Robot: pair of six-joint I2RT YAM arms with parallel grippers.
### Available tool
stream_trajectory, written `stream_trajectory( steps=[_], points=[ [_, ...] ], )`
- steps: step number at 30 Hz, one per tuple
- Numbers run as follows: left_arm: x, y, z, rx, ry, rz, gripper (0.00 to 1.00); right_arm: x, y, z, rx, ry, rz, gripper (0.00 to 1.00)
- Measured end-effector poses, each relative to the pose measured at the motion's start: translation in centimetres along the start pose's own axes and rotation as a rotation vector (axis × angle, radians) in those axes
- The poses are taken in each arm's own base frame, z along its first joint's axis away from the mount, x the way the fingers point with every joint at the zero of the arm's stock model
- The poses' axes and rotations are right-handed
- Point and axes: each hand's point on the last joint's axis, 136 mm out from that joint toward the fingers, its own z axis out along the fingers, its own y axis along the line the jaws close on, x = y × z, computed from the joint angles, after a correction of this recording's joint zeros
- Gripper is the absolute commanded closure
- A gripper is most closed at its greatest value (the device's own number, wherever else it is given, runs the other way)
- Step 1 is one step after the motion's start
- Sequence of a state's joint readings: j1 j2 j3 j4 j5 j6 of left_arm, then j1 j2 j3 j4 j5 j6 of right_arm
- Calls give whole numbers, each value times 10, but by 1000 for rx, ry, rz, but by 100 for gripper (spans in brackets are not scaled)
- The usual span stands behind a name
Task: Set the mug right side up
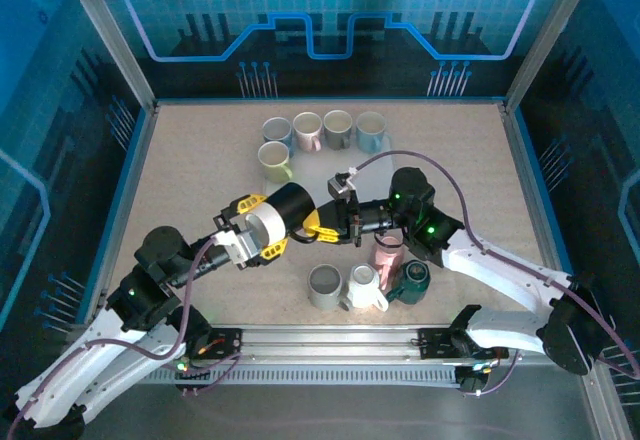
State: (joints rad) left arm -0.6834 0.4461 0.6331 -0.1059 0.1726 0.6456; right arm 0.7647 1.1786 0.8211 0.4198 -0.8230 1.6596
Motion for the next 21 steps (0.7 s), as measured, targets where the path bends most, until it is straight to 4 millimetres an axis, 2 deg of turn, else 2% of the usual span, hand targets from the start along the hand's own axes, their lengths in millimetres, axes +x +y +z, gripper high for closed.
stream_trajectory(
  steps=[1,3,5,9,11,14,17,21],
  points=[
    [1,0,0,2,3,1,30,0,-1,0,1,0,4,90],
    [3,-1,0,4,12,1,11,-1,-3,-1,4,-3,10,93],
    [2,-1,0,4,10,-29,1,-3,-5,-2,7,-10,6,94],
    [-2,2,-7,-17,2,-89,1,-22,-15,-16,36,-82,14,95],
    [-6,6,-10,-32,-5,-112,1,-29,-17,-23,45,-115,11,99],
    [-9,10,-19,-50,14,-197,1,-35,-23,-37,103,-165,-59,100],
    [-16,12,-30,-50,32,-293,1,-44,-23,-56,219,-248,-190,100],
    [-14,14,-37,-63,70,-423,1,-57,-8,-71,368,-326,-461,100]
  ],
)
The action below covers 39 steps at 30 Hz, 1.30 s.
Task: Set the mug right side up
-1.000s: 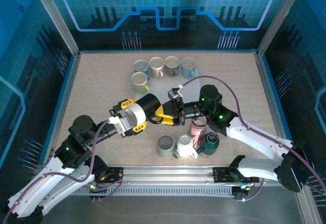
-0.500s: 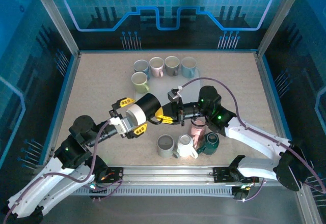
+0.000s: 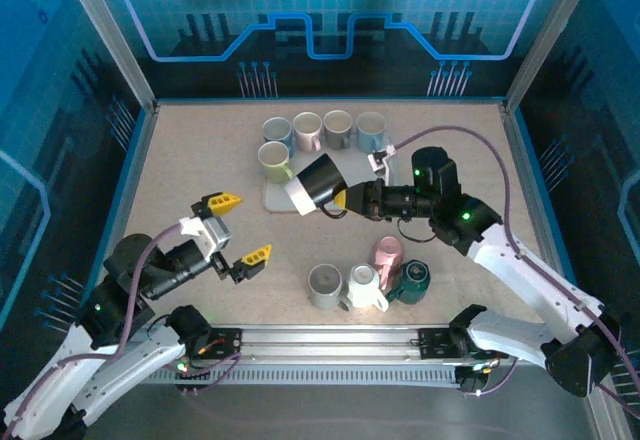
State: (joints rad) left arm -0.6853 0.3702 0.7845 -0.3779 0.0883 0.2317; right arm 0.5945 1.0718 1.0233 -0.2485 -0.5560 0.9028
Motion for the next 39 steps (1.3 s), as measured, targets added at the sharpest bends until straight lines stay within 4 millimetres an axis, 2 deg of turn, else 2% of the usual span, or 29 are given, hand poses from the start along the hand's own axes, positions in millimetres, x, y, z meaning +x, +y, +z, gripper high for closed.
stream_trajectory(
  steps=[2,6,11,17,23,29,39],
  points=[
    [7,4,-1,-29,28,-62,1,-8,-4,-5,53,-44,-139,100],
    [17,19,-9,-131,57,-201,1,-12,-28,-8,158,-101,-362,100],
    [27,31,-20,-220,69,-361,1,-7,-73,-5,310,-99,-548,100],
    [43,33,-27,-263,109,-474,1,-7,-112,-1,461,-103,-715,100],
    [61,30,-30,-268,143,-524,1,-5,-141,15,571,-72,-850,100],
    [83,23,-26,-251,200,-545,1,-12,-161,30,628,-70,-927,100],
    [88,14,-23,-207,219,-553,1,-20,-194,59,679,-67,-946,100]
  ],
)
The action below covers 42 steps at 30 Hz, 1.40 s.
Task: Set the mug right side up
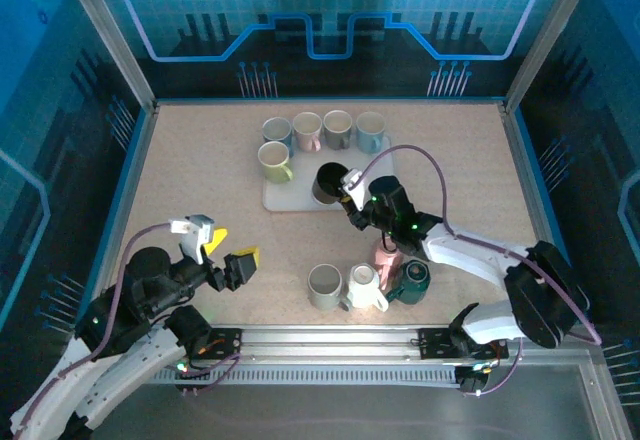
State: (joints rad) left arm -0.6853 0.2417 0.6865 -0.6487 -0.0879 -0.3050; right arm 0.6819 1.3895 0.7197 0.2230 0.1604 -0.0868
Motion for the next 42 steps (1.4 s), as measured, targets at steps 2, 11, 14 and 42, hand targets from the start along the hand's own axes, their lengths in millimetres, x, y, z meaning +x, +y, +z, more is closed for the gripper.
stream_trajectory(
  steps=[2,11,14,42],
  points=[
    [3,0,1,6,9,0,1,6,0,9,6,14,-2,100],
    [4,-1,2,12,10,0,1,27,2,36,34,65,-26,100],
    [3,-1,1,13,8,0,1,27,3,48,41,83,-40,100],
    [3,-1,1,13,6,0,1,-18,-13,140,126,205,-86,86]
  ],
)
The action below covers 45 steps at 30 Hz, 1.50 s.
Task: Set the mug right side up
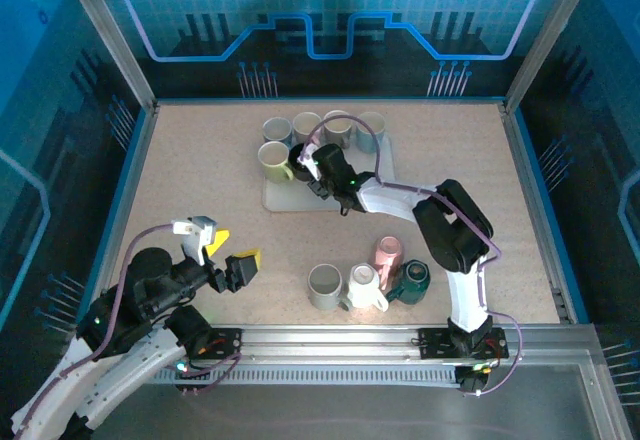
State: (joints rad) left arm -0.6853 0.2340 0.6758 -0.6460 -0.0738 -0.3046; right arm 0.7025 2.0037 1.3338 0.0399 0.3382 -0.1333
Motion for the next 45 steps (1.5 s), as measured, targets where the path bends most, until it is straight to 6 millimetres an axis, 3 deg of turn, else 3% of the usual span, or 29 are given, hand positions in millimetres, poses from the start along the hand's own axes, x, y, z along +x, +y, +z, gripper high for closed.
stream_trajectory(
  steps=[7,18,21,24,27,31,34,39,45],
  points=[
    [3,1,2,-4,8,0,1,-4,-4,6,22,11,1,72],
    [4,2,2,-5,10,0,1,-10,-5,6,24,-6,13,67],
    [4,2,2,-8,9,0,1,-8,-5,-3,13,-20,21,63],
    [4,3,2,-12,8,0,1,-11,-7,-26,-3,-50,34,61],
    [5,4,5,-17,17,-2,1,-29,-11,-62,-28,-130,54,59],
    [10,6,12,-33,57,-10,1,-58,-8,-125,-86,-278,71,55],
    [17,5,21,-31,109,-9,1,-69,2,-172,-166,-371,83,53],
    [29,-7,29,31,192,5,1,-61,10,-228,-281,-446,119,39],
    [31,-40,50,145,351,84,1,-33,14,-287,-367,-539,153,36]
  ],
)
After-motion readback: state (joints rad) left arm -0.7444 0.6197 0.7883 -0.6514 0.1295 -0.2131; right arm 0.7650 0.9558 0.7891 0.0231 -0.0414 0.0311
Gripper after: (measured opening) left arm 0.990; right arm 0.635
